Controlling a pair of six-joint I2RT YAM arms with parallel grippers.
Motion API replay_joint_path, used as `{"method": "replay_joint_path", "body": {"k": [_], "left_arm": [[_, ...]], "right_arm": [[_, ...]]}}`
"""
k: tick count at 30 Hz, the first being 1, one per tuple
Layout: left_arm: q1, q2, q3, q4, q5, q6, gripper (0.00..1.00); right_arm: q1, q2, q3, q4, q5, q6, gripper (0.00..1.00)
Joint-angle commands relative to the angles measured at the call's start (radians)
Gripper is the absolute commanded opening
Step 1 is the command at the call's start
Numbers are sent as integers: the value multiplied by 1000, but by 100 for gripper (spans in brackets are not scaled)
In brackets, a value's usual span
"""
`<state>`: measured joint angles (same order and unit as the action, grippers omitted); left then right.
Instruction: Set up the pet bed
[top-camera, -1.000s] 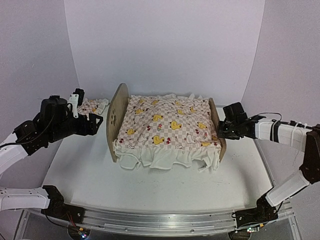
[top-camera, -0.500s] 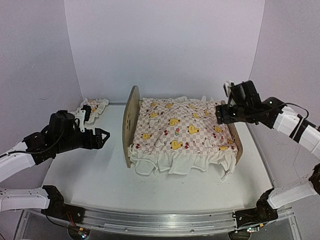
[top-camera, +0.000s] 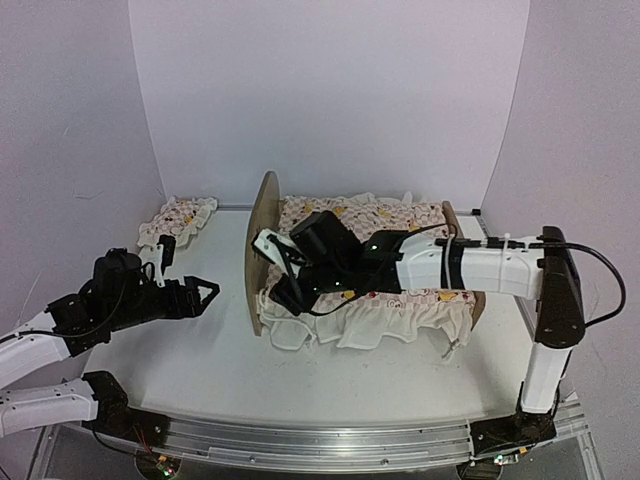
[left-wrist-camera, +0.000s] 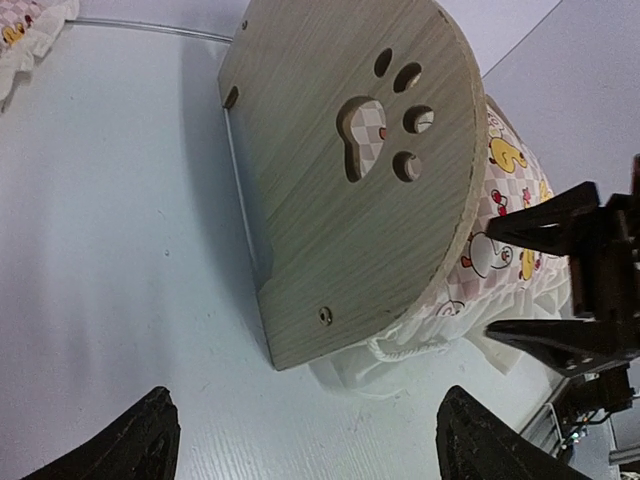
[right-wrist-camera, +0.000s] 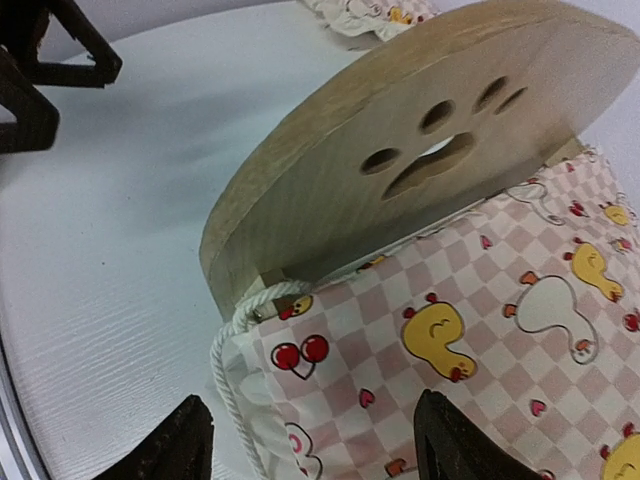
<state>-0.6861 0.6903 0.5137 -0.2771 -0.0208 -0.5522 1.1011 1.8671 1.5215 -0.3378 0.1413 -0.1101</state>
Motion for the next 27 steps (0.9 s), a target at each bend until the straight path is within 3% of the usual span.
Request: {"method": "replay_joint_path", "body": {"k": [1,5,9,15,23,27], "left_arm": [[2,-10,-52,103,118,-65,89],[2,5,-85,142,165,-82,88],[2,-1,-97,167,182,-88,88],[2,-2,-101,174,186,-88,88],[2,-1,-116,193,200,-90,88],[2,5,-157,269,233,-104,87]], "right_arm": [[25,59,91,79,-4,-82,70],[52,116,100,86,118,-117,66],[63,146,82,125,263,-136,55],[69,149,56,147,278,-146,39],[69,139,43,183,266,-110,0],[67,126,33,210,305,-93,0]]}}
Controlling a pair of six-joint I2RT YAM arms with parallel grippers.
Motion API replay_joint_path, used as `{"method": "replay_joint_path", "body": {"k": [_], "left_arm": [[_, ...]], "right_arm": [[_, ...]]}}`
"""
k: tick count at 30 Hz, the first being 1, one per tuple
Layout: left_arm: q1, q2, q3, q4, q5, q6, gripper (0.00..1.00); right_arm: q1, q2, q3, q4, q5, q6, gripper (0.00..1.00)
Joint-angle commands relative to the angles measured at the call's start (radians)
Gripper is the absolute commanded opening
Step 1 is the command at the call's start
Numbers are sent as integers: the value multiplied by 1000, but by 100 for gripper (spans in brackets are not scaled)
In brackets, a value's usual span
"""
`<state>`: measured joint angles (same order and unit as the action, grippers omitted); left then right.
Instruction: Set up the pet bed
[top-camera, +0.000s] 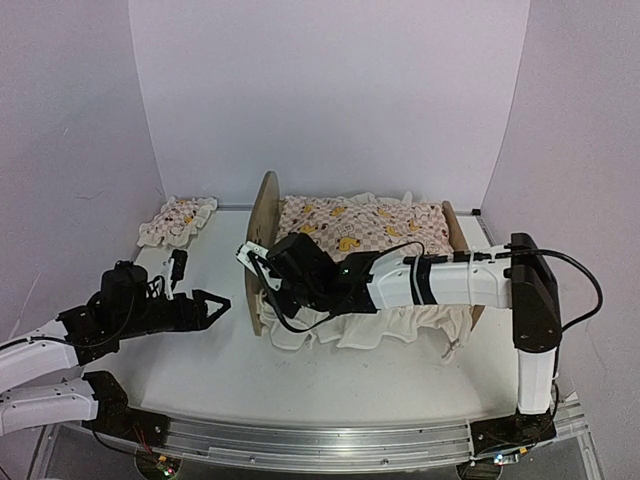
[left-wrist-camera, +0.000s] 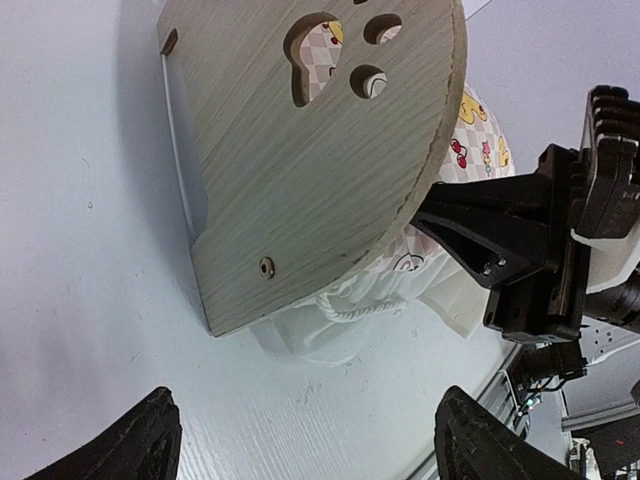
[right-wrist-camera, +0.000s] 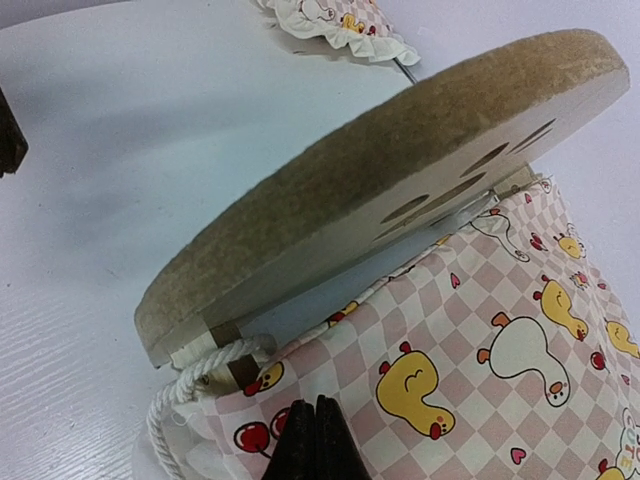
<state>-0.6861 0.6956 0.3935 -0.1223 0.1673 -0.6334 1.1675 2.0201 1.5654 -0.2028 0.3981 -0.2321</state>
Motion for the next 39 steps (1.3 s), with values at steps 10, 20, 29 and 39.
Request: {"method": "replay_joint_path", "body": {"k": [10,20,29,39], "left_arm": [[-15,192,-80,364,101,-5,77],[-18,237,-79,394,63,-3,73],[-18,194,-107,394,92,-40,73],[-18,167,-105,392,118,-50,73]], "right_arm": [[-67,-131,-51,32,-33,151,16],[5,-157,-115,-78,-87,119,79],[6,-59,-81,-89,80,19,61],[5,-33,-51,-93,115,34,29]]}}
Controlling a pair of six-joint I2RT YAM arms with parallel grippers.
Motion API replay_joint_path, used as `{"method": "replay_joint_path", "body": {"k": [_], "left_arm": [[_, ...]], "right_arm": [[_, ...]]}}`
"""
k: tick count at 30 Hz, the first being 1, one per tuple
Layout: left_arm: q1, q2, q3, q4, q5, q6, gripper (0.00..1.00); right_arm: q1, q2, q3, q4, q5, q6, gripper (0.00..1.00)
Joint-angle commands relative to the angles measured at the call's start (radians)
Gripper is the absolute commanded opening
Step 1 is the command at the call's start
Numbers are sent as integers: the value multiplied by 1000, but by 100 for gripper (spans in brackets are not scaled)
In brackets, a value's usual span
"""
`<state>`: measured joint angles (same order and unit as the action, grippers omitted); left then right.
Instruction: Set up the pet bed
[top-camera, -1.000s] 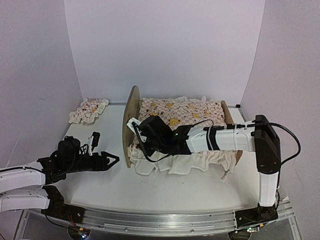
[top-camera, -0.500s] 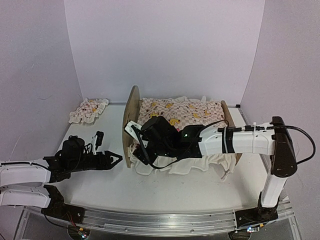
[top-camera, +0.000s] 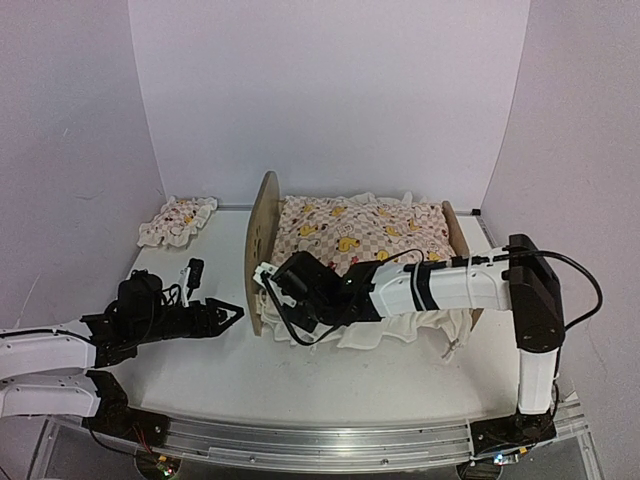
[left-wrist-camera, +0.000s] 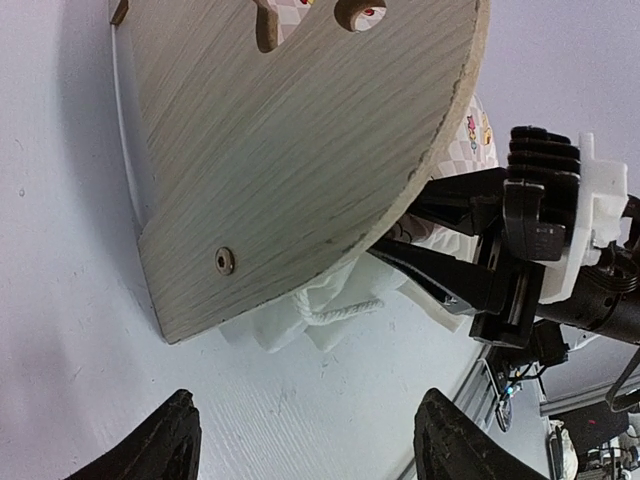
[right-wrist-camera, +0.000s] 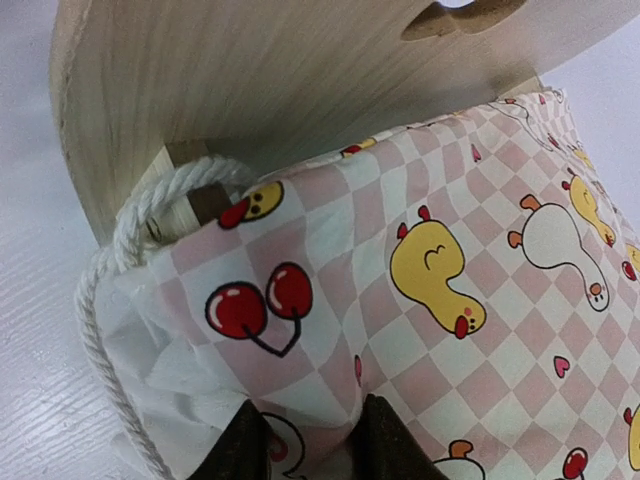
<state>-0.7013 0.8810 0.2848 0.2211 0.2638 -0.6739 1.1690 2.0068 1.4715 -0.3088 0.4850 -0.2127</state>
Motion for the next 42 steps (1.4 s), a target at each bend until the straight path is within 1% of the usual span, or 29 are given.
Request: {"method": "replay_joint_path", "body": {"k": [1,3,5,6,9,14,16,17,19,21,23,27,30,34,36,39,42], "left_arm": [[-3,-18,1,49,19,-9,73],[-3,-16,-3,49,18,-9,73],[-3,-10,-6,49,19,-8,74],[-3,-5,-6,49,18,-6,74],[-3,8,-3,49,22,6,74],[-16,28,0,54,12,44,76],[-52,43,2,57,-39,58,77],[-101,54,7,58,-77,67,76],[-202,81,18,61,-222,81,71],[-261,120,25,69,-338,65,64],[-269,156,30,79,-361,35,59],[-270,182,53,87,-365,24,54],[-268,177,53,88,-387,9,54],[-268,165,51,89,-413,-34,54],[-268,157,58,89,-420,-37,57],[-266,136,68,89,-434,-38,62],[-251,111,78,85,-420,-35,71]], "right_arm": [[3,-33,38,13,30,20,29],[3,-58,27,13,22,21,24],[2,-82,12,14,7,21,16],[1,-92,5,18,3,22,14],[-12,-124,-11,20,-61,23,10],[-55,-172,-48,39,-234,-4,10],[-83,-174,-53,51,-300,-6,8],[-99,-169,-47,51,-331,-2,6],[-122,-164,-42,51,-370,-2,4],[-142,-161,-38,51,-402,-5,4],[-155,-157,-38,51,-417,-16,5],[-186,-130,-17,51,-430,-20,9],[-195,-99,21,49,-388,10,15],[-195,-46,93,21,-299,98,29],[-194,-16,142,-21,-286,173,39],[-191,10,216,-123,-264,286,54],[-188,9,306,-283,-214,376,67]]}}
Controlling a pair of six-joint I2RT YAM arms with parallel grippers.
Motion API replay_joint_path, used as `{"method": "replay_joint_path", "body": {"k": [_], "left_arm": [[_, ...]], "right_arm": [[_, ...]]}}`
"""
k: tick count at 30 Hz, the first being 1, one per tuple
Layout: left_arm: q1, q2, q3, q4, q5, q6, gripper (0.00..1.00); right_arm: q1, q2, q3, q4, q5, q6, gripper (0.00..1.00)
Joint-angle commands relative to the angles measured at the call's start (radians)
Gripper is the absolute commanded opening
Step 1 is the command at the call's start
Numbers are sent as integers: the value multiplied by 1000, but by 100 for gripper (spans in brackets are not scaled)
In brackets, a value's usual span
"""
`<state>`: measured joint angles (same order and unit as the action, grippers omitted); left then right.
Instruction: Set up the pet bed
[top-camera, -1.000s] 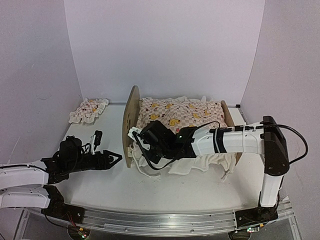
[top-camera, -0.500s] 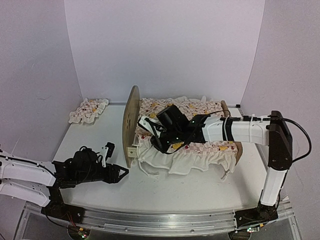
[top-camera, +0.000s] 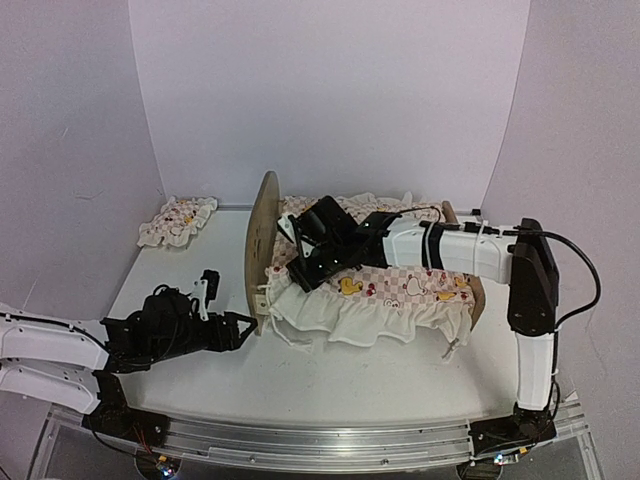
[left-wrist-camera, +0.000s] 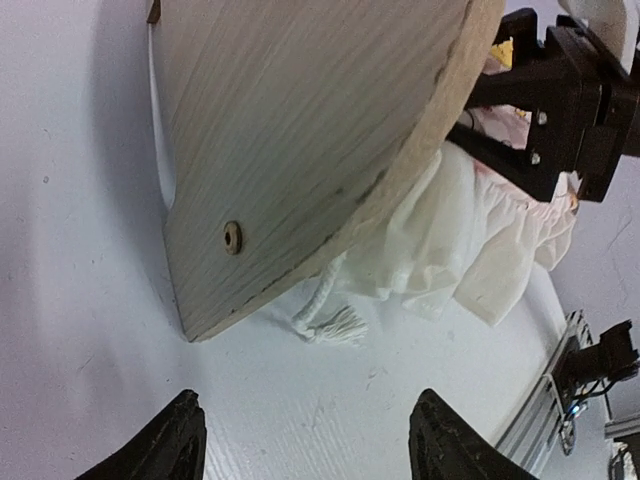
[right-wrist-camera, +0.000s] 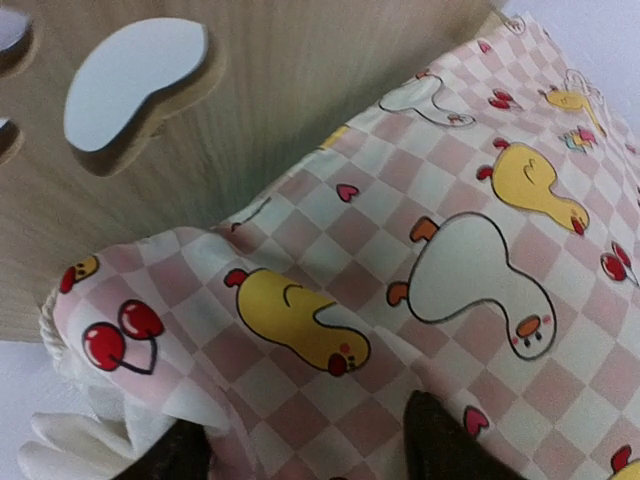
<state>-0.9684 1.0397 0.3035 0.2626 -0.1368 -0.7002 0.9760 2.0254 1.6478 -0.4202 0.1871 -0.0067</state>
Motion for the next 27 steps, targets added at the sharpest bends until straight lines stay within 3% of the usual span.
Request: {"method": "replay_joint_path", "body": {"k": [1,5,12,18,22,27], "left_arm": [[24,-54,64,39,-10,-6,73],[68,-63,102,9,19,14,79],[77,53,322,-162,-67,131,78],[77,98,373,-193,-131,152,74],[78,143,415,-204,-152,180,68],[79,219,481,-241,-192,228,58]], "right_arm": [[4,-23,145,-212,84,193,73],[4,-63,212,-365,45,255,90],[16,-174,181,-411,-72,319,98],[79,-147,232,-399,-67,263,97],[168,-168,205,-333,-58,234,89],[249,-258,-28,-82,-77,339,79]]}}
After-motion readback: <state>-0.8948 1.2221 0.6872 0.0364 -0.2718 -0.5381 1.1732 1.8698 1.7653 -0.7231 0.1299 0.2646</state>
